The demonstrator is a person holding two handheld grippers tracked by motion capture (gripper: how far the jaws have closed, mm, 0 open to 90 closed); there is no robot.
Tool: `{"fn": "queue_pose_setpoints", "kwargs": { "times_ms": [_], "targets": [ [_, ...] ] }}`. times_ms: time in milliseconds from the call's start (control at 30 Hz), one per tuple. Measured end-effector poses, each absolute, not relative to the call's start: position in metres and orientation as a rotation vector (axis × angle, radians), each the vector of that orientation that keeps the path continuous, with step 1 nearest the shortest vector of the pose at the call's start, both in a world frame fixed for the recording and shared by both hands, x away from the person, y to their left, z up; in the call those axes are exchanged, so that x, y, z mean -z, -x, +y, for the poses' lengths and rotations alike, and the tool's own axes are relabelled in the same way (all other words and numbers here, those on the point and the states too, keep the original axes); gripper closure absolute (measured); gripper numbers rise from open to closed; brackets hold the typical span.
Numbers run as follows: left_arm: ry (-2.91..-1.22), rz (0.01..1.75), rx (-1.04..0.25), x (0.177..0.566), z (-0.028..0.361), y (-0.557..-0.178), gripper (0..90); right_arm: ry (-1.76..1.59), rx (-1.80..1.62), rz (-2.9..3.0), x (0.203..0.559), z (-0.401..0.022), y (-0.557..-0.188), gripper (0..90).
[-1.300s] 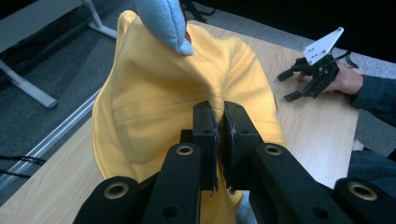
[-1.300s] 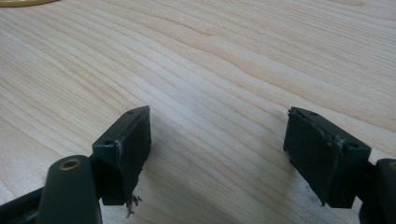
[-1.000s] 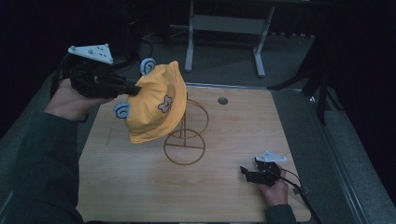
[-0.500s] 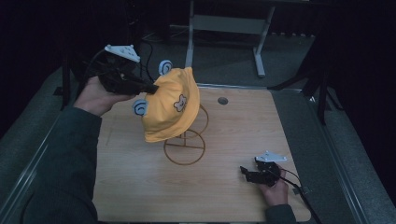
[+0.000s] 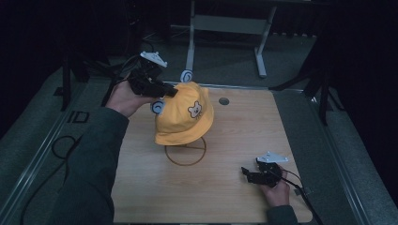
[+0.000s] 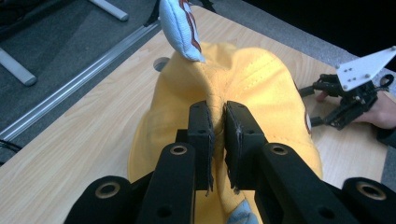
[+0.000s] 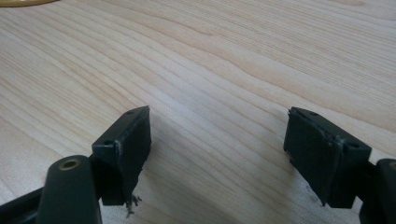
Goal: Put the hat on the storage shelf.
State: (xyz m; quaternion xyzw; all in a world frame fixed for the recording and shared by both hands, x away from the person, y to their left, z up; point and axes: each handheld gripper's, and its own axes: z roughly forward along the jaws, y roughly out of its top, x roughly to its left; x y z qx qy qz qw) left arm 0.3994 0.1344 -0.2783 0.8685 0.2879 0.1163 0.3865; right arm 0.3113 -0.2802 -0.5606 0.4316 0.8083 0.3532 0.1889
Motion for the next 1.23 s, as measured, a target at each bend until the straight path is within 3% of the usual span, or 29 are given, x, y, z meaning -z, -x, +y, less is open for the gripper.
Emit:
{"fn": "queue_pose_setpoints", "kwargs": {
  "times_ms": [467,867,1233],
  "targets": [
    [-2.225,0.729,-0.297,0.291,0.115,-0.4,80.2,-1.21,-0.994,2.273,0.561,-0.28,-0.311,23.0],
    [-2.134,0.785,-0.338,0.279,0.134,-0.396,52.3,-1.212,-0.995,2.274,0.561,-0.28,-0.311,22.9],
    [-2.006,0.909,-0.423,0.272,0.171,-0.388,49.9,-1.21,-0.995,2.273,0.561,-0.28,-0.311,22.9]
  ]
}}
